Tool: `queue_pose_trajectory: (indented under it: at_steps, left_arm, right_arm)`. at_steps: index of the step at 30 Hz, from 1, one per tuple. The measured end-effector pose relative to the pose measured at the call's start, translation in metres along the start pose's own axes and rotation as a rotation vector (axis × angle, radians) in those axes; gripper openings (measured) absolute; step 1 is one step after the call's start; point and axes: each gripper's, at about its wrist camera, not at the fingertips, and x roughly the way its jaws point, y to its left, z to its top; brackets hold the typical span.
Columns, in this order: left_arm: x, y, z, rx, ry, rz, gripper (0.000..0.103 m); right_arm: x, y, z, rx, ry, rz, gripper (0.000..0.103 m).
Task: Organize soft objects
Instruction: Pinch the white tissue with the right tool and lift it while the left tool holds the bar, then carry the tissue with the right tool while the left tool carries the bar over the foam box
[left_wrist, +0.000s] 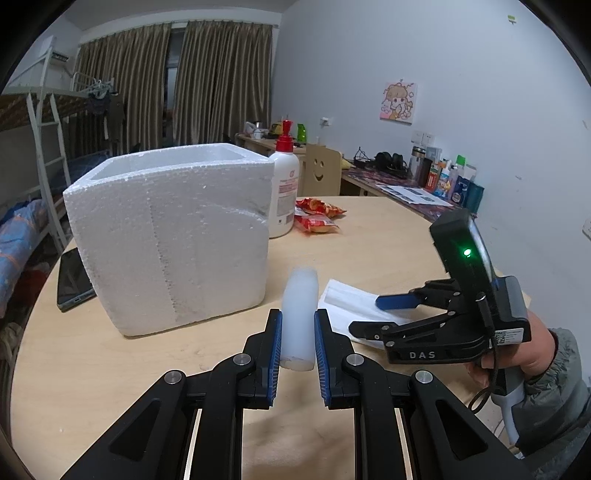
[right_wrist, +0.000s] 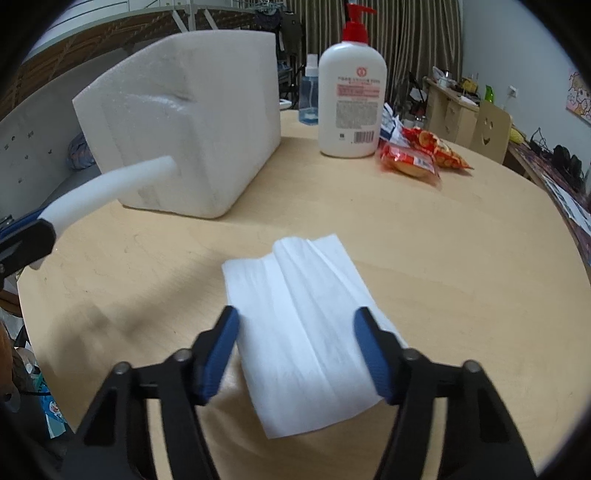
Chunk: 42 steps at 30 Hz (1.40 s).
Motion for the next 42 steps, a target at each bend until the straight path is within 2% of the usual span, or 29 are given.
queue_pose_trajectory:
  at_steps: [4, 13, 15, 17, 19, 23, 26, 35, 42]
  left_arm:
    - [-0.003, -0.001, 0.000, 0.006, -0.004, 0.000, 0.018]
    - [-0.015, -0.006, 0.000, 0.015, -0.024, 0.006, 0.018]
    - [-0.018, -0.006, 0.000, 0.013, -0.027, 0.005, 0.018]
    - [-0.022, -0.007, 0.000, 0.007, -0.034, -0.009, 0.018]
    - [-0.026, -0.008, -0.001, 0.005, -0.051, -0.010, 0.018]
    - [-0.033, -0.010, 0.000, 0.006, -0.066, 0.011, 0.018]
    - [-0.038, -0.011, 0.000, -0.001, -0.071, 0.026, 0.018]
    - [-0.061, -0.022, 0.002, -0.002, -0.121, 0.054, 0.018]
    - [-0.080, -0.033, 0.003, 0.012, -0.166, 0.065, 0.018]
  right_arm:
    - [0.002, 0.002, -0.004, -0.010, 0.015, -0.012, 0.054]
    - [0.001, 0.005, -0.008, -0.006, 0.002, -0.046, 0.052]
    - [-0.001, 0.007, -0.009, -0.010, -0.005, -0.051, 0.042]
    - [-0.002, 0.006, -0.010, 0.005, -0.009, -0.070, 0.017]
    - [-0.003, 0.003, -0.011, 0.016, -0.009, -0.048, 0.011]
    - [-0.009, -0.003, -0.016, 0.069, -0.030, -0.001, 0.010]
    - [-0.024, -0.004, -0.019, 0.091, -0.082, 0.031, 0.010]
    - [-0.069, -0.010, -0.016, 0.129, -0.220, 0.039, 0.010]
    - [-0.098, 0.000, -0.016, 0.102, -0.297, 0.030, 0.010]
